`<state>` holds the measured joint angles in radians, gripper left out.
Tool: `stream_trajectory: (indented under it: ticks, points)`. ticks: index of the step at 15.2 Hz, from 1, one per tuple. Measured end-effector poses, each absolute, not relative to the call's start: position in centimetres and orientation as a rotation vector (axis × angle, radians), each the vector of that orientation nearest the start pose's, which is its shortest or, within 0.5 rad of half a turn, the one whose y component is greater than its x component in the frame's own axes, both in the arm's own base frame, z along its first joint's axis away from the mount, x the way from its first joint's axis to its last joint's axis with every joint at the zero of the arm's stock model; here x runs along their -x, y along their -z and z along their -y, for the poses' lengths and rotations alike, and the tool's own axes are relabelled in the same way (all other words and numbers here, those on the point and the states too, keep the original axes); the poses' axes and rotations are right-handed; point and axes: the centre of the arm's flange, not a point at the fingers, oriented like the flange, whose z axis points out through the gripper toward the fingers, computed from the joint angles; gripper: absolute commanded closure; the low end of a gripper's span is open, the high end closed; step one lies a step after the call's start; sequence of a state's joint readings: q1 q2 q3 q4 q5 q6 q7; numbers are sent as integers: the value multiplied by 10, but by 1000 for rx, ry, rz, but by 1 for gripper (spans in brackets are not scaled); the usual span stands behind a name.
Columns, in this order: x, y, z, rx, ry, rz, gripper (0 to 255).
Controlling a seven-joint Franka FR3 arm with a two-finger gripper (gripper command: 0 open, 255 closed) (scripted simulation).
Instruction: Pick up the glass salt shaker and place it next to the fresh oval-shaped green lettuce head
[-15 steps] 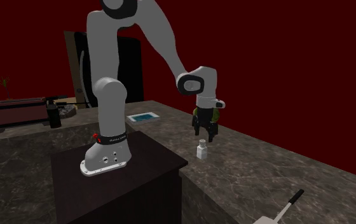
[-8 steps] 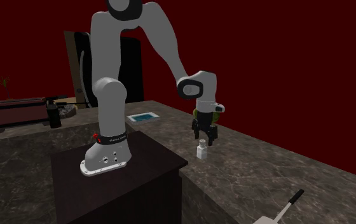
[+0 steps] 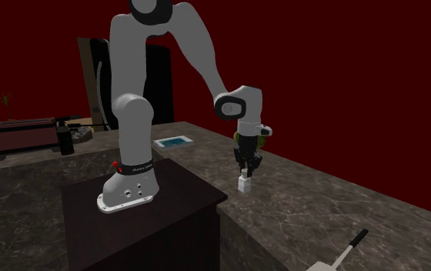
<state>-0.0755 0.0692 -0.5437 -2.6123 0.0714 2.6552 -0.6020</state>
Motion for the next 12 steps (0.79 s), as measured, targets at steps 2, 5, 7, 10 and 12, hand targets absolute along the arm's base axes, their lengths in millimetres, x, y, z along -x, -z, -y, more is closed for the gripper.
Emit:
stream_trajectory:
  ticks: [2, 5, 7, 10, 12]
  points:
    - [-351, -230, 257, 3133, -22, -125, 255]
    - [-351, -230, 257, 3133, -22, -125, 255]
    - [-351, -237, 256, 3132, -22, -125, 255]
    - [-351, -251, 256, 3132, -21, -125, 255]
    - [-351, -262, 256, 3132, -21, -125, 255]
